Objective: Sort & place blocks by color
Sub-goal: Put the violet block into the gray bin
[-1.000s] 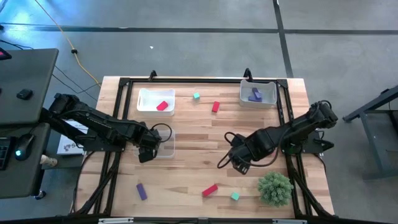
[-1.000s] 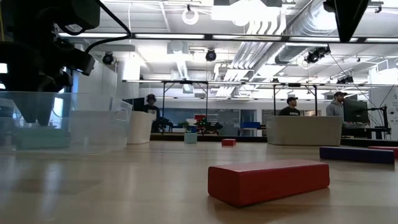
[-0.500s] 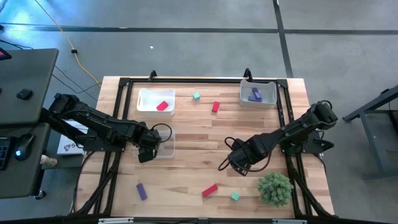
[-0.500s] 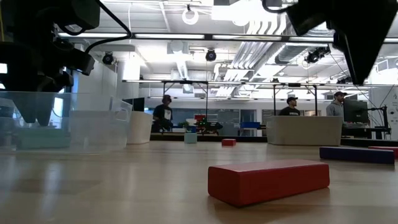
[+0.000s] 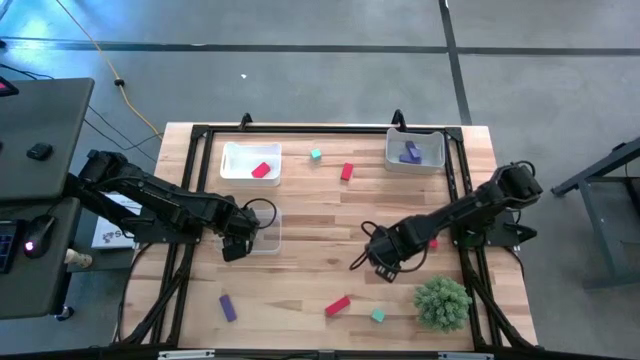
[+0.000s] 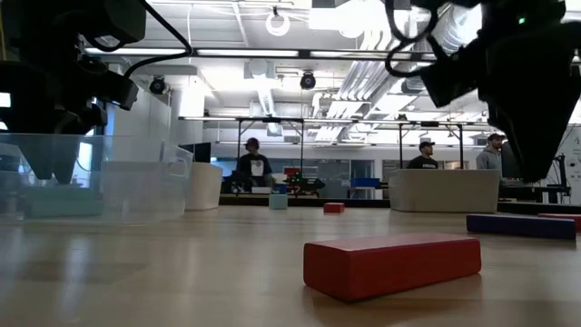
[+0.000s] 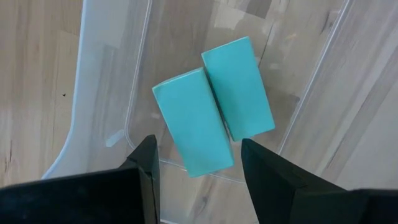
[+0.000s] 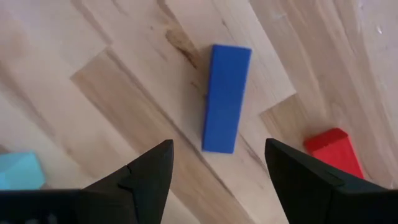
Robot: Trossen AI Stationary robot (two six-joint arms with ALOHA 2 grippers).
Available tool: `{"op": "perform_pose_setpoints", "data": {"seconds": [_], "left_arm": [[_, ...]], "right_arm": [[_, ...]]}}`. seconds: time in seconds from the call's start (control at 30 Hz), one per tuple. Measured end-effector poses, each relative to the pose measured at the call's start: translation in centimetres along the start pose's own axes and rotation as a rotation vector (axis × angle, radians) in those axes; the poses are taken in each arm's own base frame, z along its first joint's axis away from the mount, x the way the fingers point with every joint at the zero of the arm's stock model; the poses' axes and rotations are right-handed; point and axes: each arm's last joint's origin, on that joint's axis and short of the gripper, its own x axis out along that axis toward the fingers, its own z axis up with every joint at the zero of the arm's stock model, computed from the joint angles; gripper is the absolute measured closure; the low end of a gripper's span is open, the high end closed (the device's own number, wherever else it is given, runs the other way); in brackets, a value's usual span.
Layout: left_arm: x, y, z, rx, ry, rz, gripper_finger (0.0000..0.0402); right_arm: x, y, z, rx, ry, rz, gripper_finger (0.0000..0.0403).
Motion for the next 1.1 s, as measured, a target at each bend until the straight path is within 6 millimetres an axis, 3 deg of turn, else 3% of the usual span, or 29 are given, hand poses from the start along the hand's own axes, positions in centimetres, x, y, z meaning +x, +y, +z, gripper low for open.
{"op": "perform_pose_setpoints", "data": {"seconds": [0.67, 0.83, 1.1], "left_arm": [[0.0, 0.0, 0.0, 0.001, 0.000, 0.000, 0.0266], [0.0, 0.0, 0.0, 0.001, 0.000, 0.000, 0.0266], [0.0, 0.0, 0.0, 0.001, 0.000, 0.000, 0.0266]], "right_arm": [[4.3, -2.3, 0.0, 0.061, 0.027, 0.084, 0.0166], [4.6, -2.5, -0.2, 0.098, 0.033, 0.075, 0.0209], [4.5, -2.6, -0.2, 0.114, 0.027, 0.065, 0.0326]]}}
